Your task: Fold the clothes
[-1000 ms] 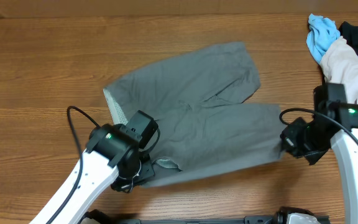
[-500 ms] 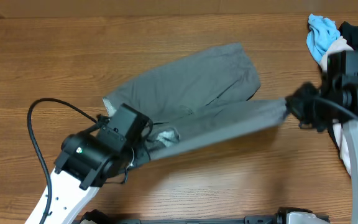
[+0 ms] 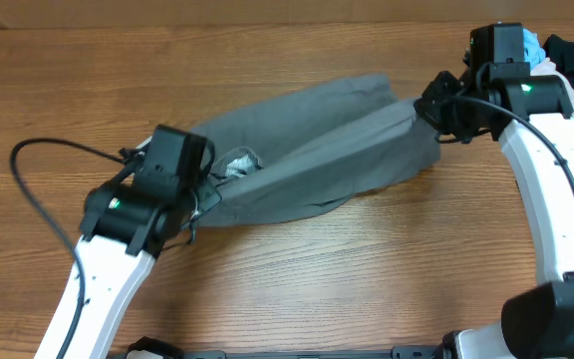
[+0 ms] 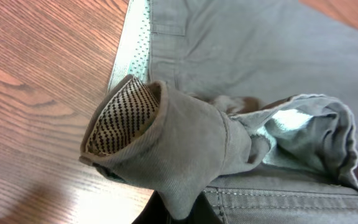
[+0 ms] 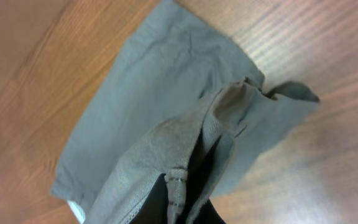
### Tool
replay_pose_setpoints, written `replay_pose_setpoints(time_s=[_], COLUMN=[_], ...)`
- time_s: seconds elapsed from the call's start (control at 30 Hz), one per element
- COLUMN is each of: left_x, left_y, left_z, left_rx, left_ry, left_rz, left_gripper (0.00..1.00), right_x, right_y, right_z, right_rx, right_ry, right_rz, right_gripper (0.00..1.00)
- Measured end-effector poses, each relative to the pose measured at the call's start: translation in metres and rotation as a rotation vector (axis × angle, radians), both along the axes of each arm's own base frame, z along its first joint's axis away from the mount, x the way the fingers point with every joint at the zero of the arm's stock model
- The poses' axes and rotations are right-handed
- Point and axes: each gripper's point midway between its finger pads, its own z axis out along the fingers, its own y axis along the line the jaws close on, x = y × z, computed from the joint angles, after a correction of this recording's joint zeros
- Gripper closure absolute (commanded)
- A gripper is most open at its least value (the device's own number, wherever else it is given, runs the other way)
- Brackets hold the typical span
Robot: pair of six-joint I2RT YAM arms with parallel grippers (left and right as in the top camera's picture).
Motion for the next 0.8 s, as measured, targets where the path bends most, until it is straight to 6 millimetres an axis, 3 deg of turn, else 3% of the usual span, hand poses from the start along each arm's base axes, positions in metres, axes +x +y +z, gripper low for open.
replay_pose_setpoints(time_s=[0.33, 0.63, 0.8], left_x=[0.029, 0.063, 0.078], left_y=[0.016, 0.028, 0.037], left_z=[-0.064, -0.094, -0.107], left_rx=[0.192, 0.279, 0.281], left_ry=[0.174, 0.149, 0.134], left_rz=[0.068, 0.143, 0.185], left_gripper=[0.96, 0.95, 0.91], right_x=[0.053, 0.081, 0.094], right_y=[0.036, 0.046, 0.051], right_z=[-0.042, -0.068, -0.093], right_rx=[-0.01, -0.018, -0.014], right_ry=[-0.057, -0.093, -0.086], right_rz=[0.068, 0.075, 0.08], right_gripper=[0.96, 0.96, 0.96])
